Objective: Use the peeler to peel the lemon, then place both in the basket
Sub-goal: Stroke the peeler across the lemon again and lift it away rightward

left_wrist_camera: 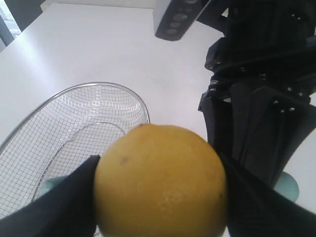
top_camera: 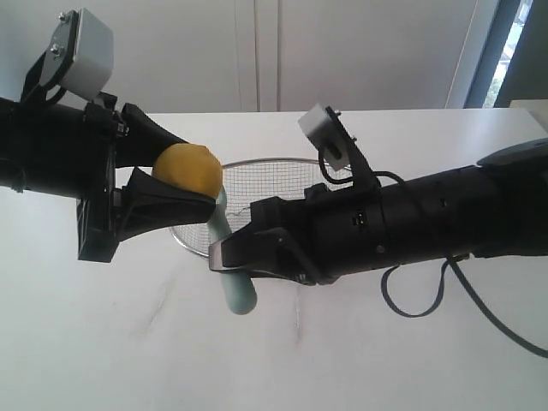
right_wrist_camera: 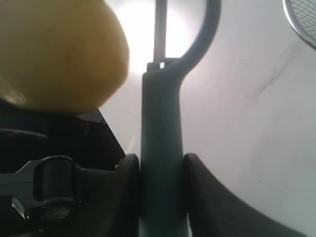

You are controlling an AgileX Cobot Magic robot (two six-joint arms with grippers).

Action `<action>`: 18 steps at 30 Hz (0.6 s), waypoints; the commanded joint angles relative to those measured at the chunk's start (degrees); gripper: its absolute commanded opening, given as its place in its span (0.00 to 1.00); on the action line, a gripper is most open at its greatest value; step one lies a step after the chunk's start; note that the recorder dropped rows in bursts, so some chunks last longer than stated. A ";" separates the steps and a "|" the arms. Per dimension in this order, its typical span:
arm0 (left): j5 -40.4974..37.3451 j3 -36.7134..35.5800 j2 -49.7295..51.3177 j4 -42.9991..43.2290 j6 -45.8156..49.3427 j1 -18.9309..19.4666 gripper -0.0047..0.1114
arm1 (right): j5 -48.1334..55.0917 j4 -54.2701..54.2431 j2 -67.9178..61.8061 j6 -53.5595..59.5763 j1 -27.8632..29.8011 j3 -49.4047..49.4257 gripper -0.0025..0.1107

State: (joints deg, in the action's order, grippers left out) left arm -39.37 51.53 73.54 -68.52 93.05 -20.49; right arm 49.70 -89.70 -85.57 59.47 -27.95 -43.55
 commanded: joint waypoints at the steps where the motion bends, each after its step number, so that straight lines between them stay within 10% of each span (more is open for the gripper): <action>1: -0.72 -0.08 -0.31 -1.31 0.00 -0.27 0.05 | 0.86 -0.57 0.01 0.73 -0.22 -1.02 0.02; 18: -0.72 -0.08 -0.31 -1.31 0.00 -0.27 0.05 | -2.83 2.24 5.03 -0.84 -0.01 -1.01 0.02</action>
State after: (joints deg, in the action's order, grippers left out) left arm -39.27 51.53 73.54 -68.91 93.05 -20.49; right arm 46.70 -87.72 -82.12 59.07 -27.99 -44.24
